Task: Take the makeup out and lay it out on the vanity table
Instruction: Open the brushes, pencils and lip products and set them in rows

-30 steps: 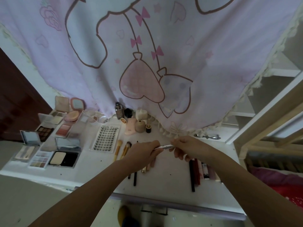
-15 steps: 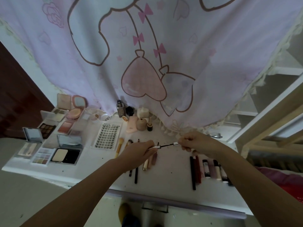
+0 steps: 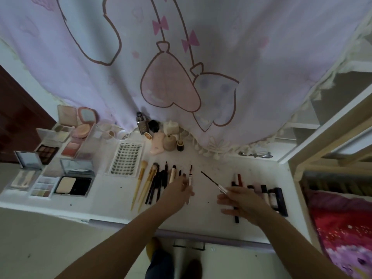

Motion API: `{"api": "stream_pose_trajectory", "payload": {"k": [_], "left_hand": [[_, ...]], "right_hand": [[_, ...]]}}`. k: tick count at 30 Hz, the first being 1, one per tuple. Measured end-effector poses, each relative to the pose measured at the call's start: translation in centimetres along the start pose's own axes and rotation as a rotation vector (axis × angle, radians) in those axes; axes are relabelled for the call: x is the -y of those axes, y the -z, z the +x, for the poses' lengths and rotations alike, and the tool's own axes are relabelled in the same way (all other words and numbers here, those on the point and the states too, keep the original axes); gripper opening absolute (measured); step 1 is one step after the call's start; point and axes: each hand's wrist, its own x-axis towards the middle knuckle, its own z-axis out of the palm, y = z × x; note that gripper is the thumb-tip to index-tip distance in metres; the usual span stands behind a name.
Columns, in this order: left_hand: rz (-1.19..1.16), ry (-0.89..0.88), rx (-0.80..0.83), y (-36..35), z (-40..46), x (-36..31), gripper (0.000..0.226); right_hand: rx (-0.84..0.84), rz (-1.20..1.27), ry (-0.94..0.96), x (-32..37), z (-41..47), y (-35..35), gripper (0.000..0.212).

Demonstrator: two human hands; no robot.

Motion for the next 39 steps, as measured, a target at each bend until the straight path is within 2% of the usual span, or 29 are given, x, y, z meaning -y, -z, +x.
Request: {"api": "stream_pose_trajectory", "payload": {"k": [3, 7, 9, 12, 15, 21, 27, 30, 32, 35, 39], "left_hand": [[0.125, -0.001, -0.086, -1.8, 1.4, -0.4, 0.012], [0.454, -0.051, -0.22, -3.2, 3.4, -0.1, 0.026], [0.622, -0.048, -0.271, -3.6, 4.2, 0.2, 0.036], [0.766, -0.061, -0.275, -3.9, 5.0, 0.8, 0.044], [0.836, -0.115, -0.27, -3.8, 5.9, 1.3, 0.044], [0.857, -0.171, -0.277, -3.4, 6.1, 2.3, 0.038], [0.781, -0.34, -0.479, -3.4, 6.1, 3.0, 0.032], [0.754, -0.408, -0.501, -3.5, 6.0, 2.7, 0.022], [0.696, -0.452, -0.469, -4.0, 5.9, 2.2, 0.013], [0.657, -0.484, -0.395, -6.4, 5.2, 0.3, 0.023], [0.635, -0.481, -0.16, -12.1, 4.0, -2.0, 0.024]], "right_hand": [[-0.112, -0.072, 0.021, -2.3, 0.9, -2.4, 0.018], [-0.198, -0.48, 0.123, -3.1, 3.6, -4.8, 0.016], [-0.239, -0.737, 0.183, -3.2, 4.8, -5.5, 0.023], [-0.28, -0.972, 0.17, -3.5, 6.2, -6.1, 0.033], [-0.299, -1.116, 0.153, -3.5, 7.1, -6.7, 0.038], [-0.285, -1.23, 0.186, -3.4, 7.8, -7.7, 0.037], [-0.226, -1.352, 0.248, -3.1, 8.3, -7.8, 0.033], [-0.181, -1.331, 0.278, -2.2, 7.8, -6.8, 0.03], [-0.22, -1.337, 0.321, -0.9, 7.3, -4.6, 0.03], [-0.349, -1.33, 0.306, 1.5, 7.1, 0.2, 0.027], [-0.325, -1.331, 0.18, 3.0, 7.3, 4.0, 0.022]]}}
